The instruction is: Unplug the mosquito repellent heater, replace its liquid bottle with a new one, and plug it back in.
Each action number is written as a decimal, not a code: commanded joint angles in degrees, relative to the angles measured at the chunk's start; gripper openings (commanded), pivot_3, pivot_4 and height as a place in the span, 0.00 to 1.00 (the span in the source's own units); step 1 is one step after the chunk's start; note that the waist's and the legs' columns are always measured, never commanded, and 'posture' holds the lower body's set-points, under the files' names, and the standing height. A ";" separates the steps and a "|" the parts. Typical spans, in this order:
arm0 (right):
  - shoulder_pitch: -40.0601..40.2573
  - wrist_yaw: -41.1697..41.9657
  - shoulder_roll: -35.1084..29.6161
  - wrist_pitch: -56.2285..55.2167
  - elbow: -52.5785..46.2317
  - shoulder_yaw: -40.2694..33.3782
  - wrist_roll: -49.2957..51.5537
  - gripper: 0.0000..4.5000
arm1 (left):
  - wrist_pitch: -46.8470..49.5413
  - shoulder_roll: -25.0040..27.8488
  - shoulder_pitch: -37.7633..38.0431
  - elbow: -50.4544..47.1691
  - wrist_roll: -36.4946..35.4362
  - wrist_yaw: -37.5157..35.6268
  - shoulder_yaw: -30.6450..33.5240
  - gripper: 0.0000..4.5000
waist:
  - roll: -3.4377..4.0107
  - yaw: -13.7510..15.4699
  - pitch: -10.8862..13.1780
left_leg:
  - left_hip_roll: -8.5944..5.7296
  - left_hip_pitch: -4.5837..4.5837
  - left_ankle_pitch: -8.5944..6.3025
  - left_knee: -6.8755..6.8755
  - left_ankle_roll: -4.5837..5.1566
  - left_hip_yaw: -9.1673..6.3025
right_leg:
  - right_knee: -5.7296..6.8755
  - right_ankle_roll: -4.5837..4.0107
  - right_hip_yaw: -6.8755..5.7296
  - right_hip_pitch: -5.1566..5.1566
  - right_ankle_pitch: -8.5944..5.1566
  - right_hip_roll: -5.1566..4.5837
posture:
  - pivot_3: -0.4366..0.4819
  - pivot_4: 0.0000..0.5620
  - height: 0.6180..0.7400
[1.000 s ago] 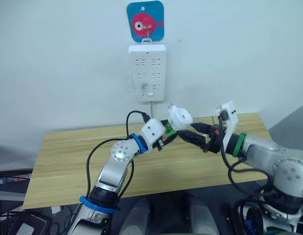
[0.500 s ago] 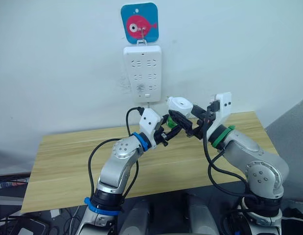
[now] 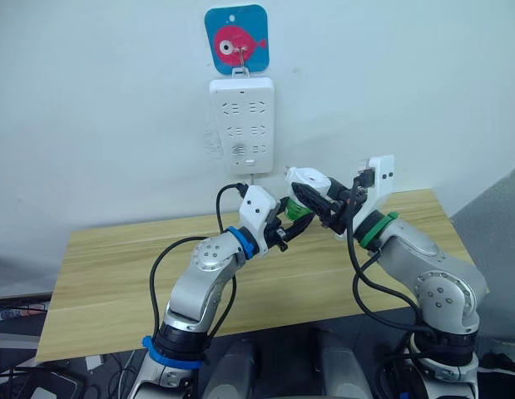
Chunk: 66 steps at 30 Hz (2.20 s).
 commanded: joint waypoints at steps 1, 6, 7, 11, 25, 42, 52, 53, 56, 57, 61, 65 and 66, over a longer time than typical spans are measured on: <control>-0.08 0.79 -0.38 -0.90 -0.97 0.39 1.54 0.65 | -1.63 -0.34 -0.43 -2.93 -0.45 1.06 -0.29 0.57 | 0.00 -0.01 0.00 | 0.00 0.00 0.00 0.00 0.00 0.00 | 0.00 0.00 0.00 0.00 0.00 0.00 | 0.51 0.37 1.00; 1.21 6.20 -6.24 -6.32 2.00 1.20 -3.19 0.65 | -1.76 1.24 1.12 -4.22 -1.40 0.52 0.52 0.92 | 0.00 0.01 0.00 | -0.01 0.00 0.00 -0.01 0.00 0.00 | -0.01 0.00 -0.01 0.02 0.00 0.00 | 0.51 0.38 1.00; 1.54 6.96 -7.12 -7.83 2.93 1.16 -4.22 0.65 | -2.40 1.52 1.71 -4.68 -1.22 0.97 1.07 0.99 | 0.00 0.01 0.00 | -0.01 0.01 0.00 -0.01 0.01 0.01 | -0.03 0.00 0.00 0.03 0.00 0.00 | 0.51 0.38 1.00; 2.29 7.97 -8.74 -12.32 5.16 0.86 -7.06 0.65 | -5.81 3.10 5.02 -6.21 1.08 4.20 4.03 1.00 | 0.00 -0.16 0.00 | 0.04 0.09 0.00 -0.09 0.00 0.05 | -0.03 -0.02 0.01 0.04 -0.02 0.01 | 0.52 0.37 1.00; 2.95 11.08 -10.50 -19.41 7.43 3.92 -13.29 0.65 | -11.03 11.67 -3.48 1.31 -3.17 4.24 17.44 1.00 | -0.01 0.91 0.01 | 0.01 0.15 -0.01 -0.10 0.00 0.04 | -0.10 -0.02 -0.01 0.12 -0.02 0.01 | 0.56 0.39 1.00; -1.82 13.02 -12.31 -14.04 2.16 1.83 -7.11 0.65 | -17.61 15.89 -19.32 24.00 -6.38 -15.80 13.63 1.00 | -0.01 0.87 0.01 | 0.02 0.11 -0.01 -0.14 0.00 -0.03 | -0.23 -0.02 -0.09 0.11 -0.02 0.01 | 0.51 0.37 1.00; -2.90 10.32 -11.97 -11.97 -0.27 1.52 -5.03 0.65 | -15.51 15.84 -23.59 28.93 -9.25 -21.66 14.95 0.92 | -0.01 0.59 0.00 | 0.02 0.10 -0.01 -0.13 0.00 -0.04 | -0.23 -0.02 -0.09 0.11 -0.01 0.01 | 0.48 0.34 1.00; -2.98 10.15 -11.94 -11.79 -0.39 1.62 -4.83 0.65 | -14.59 15.98 -23.48 28.56 -9.78 -22.00 15.12 0.86 | -0.01 0.54 0.00 | 0.02 0.10 -0.01 -0.13 0.00 -0.04 | -0.23 -0.02 -0.09 0.11 -0.01 0.01 | 0.48 0.34 1.00; -3.38 9.76 -12.02 -11.41 -0.47 1.95 -4.44 0.65 | -12.57 16.39 -23.30 27.67 -10.99 -22.71 15.23 0.66 | -0.02 0.36 0.00 | 0.02 0.10 -0.01 -0.13 0.00 -0.04 | -0.22 -0.02 -0.09 0.11 -0.01 0.01 | 0.48 0.34 1.00; -3.64 9.71 -12.07 -11.30 -0.44 2.16 -4.39 0.65 | -12.17 16.44 -23.31 27.54 -11.21 -22.75 15.26 0.60 | -0.02 0.26 0.00 | 0.02 0.10 -0.01 -0.13 0.00 -0.04 | -0.22 -0.02 -0.09 0.11 -0.01 0.01 | 0.48 0.34 1.00; -5.27 9.09 -10.59 -10.71 0.06 3.41 -3.84 0.65 | -10.39 16.17 -24.06 27.96 -12.27 -22.51 15.71 0.31 | -0.02 -0.05 0.00 | 0.02 0.10 -0.01 -0.13 0.00 -0.04 | -0.22 -0.02 -0.10 0.10 -0.01 0.01 | 0.47 0.34 1.00; -6.92 9.39 -10.51 -10.10 1.39 5.93 -5.57 0.65 | -5.85 16.54 -24.66 27.19 -14.58 -23.16 16.07 0.29 | -0.02 -0.12 0.00 | 0.01 0.09 -0.01 -0.13 0.00 -0.06 | -0.21 -0.02 -0.10 0.10 -0.01 0.00 | 0.48 0.34 1.00; -7.27 9.68 -10.69 -10.22 2.02 6.64 -6.10 0.65 | -5.93 16.80 -24.78 27.24 -14.34 -23.27 15.95 0.29 | -0.02 -0.12 0.00 | 0.01 0.09 -0.01 -0.12 0.00 -0.06 | -0.21 -0.02 -0.10 0.10 -0.01 0.00 | 0.48 0.34 1.00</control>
